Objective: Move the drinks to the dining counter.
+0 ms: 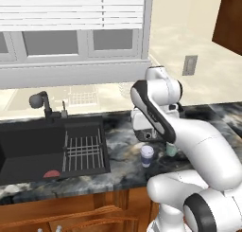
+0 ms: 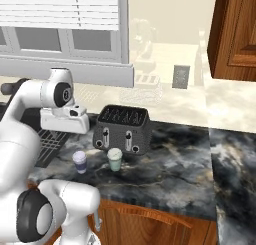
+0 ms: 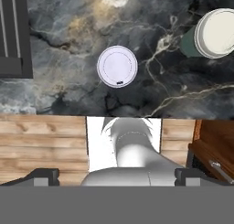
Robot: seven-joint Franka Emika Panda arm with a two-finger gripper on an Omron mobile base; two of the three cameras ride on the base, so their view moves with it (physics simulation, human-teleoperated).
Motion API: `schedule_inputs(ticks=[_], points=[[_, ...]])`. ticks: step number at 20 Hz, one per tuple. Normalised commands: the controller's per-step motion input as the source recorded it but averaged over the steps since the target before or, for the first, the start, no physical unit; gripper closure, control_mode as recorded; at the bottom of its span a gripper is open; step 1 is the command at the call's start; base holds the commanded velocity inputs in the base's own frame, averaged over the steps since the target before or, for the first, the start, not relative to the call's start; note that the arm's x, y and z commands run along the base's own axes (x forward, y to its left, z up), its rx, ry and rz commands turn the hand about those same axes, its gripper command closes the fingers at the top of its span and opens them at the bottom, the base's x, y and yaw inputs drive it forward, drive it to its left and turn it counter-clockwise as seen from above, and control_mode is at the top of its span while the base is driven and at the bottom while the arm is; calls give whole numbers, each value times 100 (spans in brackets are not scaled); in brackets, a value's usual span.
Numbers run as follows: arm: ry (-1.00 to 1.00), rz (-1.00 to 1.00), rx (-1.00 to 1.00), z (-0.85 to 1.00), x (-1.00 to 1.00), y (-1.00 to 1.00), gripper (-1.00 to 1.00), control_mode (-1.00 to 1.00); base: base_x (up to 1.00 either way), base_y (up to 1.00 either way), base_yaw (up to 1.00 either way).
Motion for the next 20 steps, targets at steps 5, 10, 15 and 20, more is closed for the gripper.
schedule_inputs(ticks=[5, 10, 15, 20], points=[[0, 7, 0, -28, 4, 0, -100, -100, 0, 0, 0], [0, 6, 0, -40, 0, 0, -100, -100, 0, 0, 0], [-6, 7, 0, -19, 0, 0, -100, -100, 0, 0, 0], [-2, 6, 0, -24, 0, 0, -100, -100, 0, 0, 0]])
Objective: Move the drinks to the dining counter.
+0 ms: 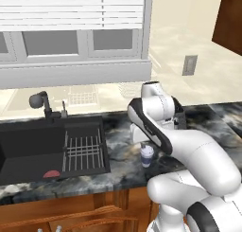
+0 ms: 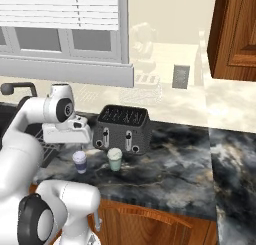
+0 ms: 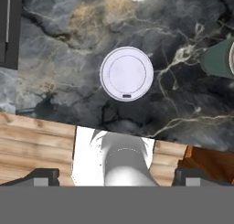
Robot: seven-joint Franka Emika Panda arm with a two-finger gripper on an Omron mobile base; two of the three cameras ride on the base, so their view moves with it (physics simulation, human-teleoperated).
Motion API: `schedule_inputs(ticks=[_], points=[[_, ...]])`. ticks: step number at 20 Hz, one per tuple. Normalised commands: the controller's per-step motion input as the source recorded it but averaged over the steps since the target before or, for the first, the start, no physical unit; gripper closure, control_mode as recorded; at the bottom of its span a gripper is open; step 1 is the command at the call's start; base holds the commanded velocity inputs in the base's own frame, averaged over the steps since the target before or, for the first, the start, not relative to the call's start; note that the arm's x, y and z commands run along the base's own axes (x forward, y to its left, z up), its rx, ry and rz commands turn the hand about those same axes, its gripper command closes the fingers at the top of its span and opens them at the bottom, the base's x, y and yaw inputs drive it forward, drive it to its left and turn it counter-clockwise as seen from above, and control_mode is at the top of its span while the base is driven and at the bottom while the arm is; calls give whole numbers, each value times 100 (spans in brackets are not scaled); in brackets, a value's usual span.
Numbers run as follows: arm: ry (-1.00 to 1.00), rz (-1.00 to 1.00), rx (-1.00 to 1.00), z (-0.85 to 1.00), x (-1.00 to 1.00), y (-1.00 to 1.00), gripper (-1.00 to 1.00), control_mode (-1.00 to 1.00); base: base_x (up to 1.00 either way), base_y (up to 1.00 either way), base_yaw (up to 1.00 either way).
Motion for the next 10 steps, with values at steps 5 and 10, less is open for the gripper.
schedule_inputs(ticks=[5, 10], points=[[-2, 7, 0, -3, 10, 0, -100, -100, 0, 0, 0], [0, 7, 2, -3, 25, 0, -100, -100, 0, 0, 0]])
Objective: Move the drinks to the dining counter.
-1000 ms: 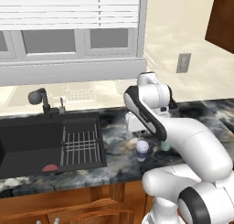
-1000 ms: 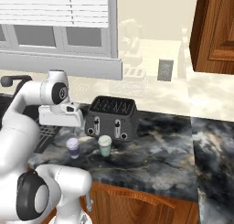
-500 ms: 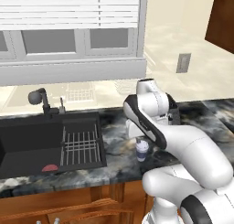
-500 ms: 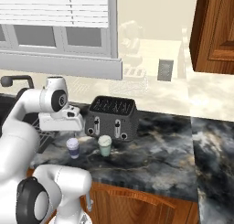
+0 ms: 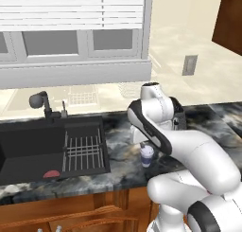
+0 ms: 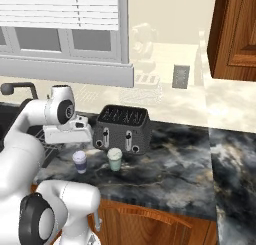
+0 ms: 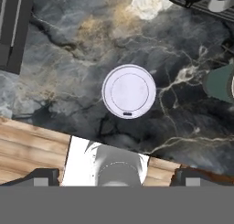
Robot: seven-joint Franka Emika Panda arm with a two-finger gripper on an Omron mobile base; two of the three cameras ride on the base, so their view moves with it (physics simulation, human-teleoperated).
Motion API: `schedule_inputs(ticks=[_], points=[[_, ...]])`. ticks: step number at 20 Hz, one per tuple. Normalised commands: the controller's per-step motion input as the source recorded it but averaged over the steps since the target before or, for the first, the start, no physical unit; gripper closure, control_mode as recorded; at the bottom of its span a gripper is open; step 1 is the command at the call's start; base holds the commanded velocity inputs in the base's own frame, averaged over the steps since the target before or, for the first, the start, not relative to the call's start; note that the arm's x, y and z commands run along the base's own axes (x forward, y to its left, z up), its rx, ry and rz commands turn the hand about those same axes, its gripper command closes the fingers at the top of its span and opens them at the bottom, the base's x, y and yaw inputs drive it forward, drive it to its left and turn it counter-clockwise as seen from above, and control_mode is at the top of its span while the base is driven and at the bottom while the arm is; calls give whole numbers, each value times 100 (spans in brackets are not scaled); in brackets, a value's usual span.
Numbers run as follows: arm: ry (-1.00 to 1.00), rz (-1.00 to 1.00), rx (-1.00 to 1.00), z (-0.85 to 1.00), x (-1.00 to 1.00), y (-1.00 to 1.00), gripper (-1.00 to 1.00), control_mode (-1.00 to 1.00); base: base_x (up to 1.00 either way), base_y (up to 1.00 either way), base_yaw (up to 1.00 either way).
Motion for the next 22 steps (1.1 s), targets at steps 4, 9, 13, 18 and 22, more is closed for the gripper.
schedule_inputs(ticks=[4, 9, 13, 18, 22], points=[[0, 7, 5, -8, 32, -2, -100, -100, 0, 0, 0], [0, 7, 5, 0, 14, 0, -100, -100, 0, 0, 0], [-1, 6, 3, -3, 7, 0, -100, -100, 0, 0, 0], [-2, 1, 0, -10, 0, 0, -100, -100, 0, 0, 0], [-8, 0, 0, -22, 0, 0, -100, -100, 0, 0, 0]])
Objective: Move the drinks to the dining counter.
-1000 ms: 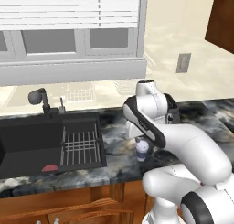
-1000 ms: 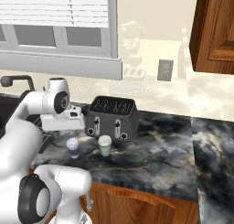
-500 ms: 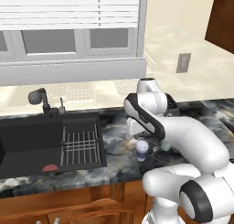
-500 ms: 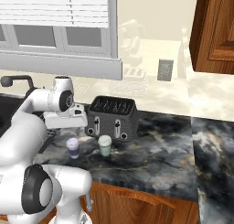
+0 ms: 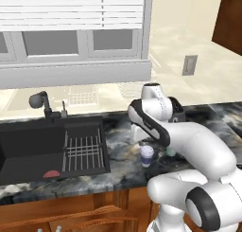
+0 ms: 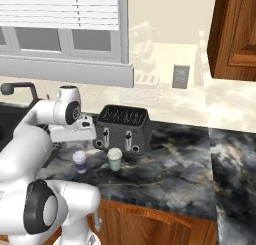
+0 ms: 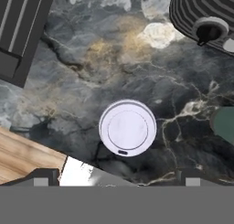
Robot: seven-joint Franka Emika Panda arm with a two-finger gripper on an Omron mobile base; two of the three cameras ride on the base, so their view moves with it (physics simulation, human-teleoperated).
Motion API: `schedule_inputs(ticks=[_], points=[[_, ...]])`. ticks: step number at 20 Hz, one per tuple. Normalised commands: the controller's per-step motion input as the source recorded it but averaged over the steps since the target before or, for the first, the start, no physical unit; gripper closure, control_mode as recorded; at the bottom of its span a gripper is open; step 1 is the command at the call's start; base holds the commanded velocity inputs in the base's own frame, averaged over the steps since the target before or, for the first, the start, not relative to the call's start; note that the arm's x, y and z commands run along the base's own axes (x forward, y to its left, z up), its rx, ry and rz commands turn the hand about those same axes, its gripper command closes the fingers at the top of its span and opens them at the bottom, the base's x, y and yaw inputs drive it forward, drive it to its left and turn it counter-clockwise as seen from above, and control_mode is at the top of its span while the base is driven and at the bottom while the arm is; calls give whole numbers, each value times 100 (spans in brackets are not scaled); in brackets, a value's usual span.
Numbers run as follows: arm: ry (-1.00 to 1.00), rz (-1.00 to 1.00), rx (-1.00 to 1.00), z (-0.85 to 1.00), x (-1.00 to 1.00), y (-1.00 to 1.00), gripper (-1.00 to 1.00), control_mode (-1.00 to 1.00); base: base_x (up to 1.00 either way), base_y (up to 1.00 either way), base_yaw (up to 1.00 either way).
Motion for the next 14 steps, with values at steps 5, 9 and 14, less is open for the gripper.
schedule_inputs(ticks=[5, 9, 14], points=[[-7, 0, 0, -25, 0, 0, -100, -100, 0, 0, 0], [-9, 0, 0, -21, 0, 0, -100, -100, 0, 0, 0], [-8, 0, 0, -18, 4, 0, -100, -100, 0, 0, 0]])
